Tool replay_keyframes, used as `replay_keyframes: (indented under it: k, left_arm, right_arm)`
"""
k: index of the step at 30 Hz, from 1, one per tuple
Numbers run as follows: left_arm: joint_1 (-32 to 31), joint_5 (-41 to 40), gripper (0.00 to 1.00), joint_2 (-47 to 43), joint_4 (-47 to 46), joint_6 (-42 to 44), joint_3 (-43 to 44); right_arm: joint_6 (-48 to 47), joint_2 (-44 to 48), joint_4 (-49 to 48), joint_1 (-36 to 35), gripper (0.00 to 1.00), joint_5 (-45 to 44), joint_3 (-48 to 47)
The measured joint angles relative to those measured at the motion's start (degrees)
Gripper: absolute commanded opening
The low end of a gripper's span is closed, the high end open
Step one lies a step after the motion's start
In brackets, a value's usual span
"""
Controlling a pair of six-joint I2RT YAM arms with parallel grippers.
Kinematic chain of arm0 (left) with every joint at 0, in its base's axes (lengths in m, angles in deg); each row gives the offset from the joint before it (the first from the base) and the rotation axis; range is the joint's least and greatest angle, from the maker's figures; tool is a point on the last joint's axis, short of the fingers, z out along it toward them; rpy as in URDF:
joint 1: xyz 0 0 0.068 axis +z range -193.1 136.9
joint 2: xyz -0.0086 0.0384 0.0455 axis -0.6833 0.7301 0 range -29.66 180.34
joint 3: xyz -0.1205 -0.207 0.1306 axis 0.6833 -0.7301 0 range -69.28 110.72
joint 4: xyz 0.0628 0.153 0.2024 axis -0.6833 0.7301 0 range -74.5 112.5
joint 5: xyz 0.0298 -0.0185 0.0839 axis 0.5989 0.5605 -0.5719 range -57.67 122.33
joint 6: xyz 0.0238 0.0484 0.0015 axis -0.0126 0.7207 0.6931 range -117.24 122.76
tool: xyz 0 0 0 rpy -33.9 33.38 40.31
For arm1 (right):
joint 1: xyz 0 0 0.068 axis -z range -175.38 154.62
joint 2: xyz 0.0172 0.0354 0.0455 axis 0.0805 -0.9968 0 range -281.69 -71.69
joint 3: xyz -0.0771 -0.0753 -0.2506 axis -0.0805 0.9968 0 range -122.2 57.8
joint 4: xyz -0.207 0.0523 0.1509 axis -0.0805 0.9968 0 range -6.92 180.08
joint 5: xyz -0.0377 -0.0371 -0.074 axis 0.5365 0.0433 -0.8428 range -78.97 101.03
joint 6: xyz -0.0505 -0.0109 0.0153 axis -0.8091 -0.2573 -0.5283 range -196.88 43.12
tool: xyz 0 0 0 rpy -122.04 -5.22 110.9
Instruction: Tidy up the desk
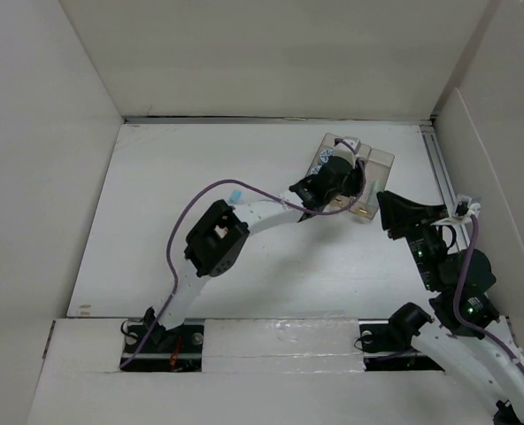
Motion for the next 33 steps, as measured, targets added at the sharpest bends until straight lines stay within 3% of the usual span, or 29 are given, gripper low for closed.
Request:
replay_keyframes:
  k: [1,3,4,7,11,15,20,25,33]
  left_arm:
    - [0.17,-0.46,0.36,-3.39,-0.26,0.33,-3.96]
    - [1.84,-0.85,0.32,-14.86,-2.56,0.39,-17.22]
    - [2.16,-1.11,0.32,-16.31,-2.54,0.42,-18.64]
    - [6.86,-2.64,0.32,-32.72,-5.99,-0.68,-36.02]
    - [12.04,-9.4,0.38,-52.22,-5.92,-2.93,-55.23]
    - [11.28,-11.74,0.4,-62.97,-0.5,-6.86,-67.82]
    - [11.02,-12.76,0.39,-67.45,8.72,-12.11,-77.48]
    - [11.76,-13.92,0.36,-68.08,12.79,-14.56,-79.58]
    - [12.0,-13.18,0.35,-57.22,11.58,-14.25,-77.37]
  right_arm:
    - [0.02,0.24,-0.09,0.0,0.23,-0.17,0.26]
    - [0.02,0.59,-0.11,0.0,0.11,-0.2,0.68]
    - [0.15,0.59,-0.15,0.0,0.11,-0.24,0.7]
    - [0.28,-0.33,-0.74,0.0,0.1,-0.15,0.7]
    - [0.37,-3.8,-2.01,0.0,0.17,1.22,0.72]
    - [0.57,-8.07,-3.04,0.0,0.34,2.49,1.11]
    - [0.55,-10.4,-3.8,0.0,0.43,3.98,1.64]
    - [0.55,-10.99,-4.7,0.0,0.44,5.01,1.66]
    - [0.52,-11.02,-4.98,0.0,0.45,5.66,1.66]
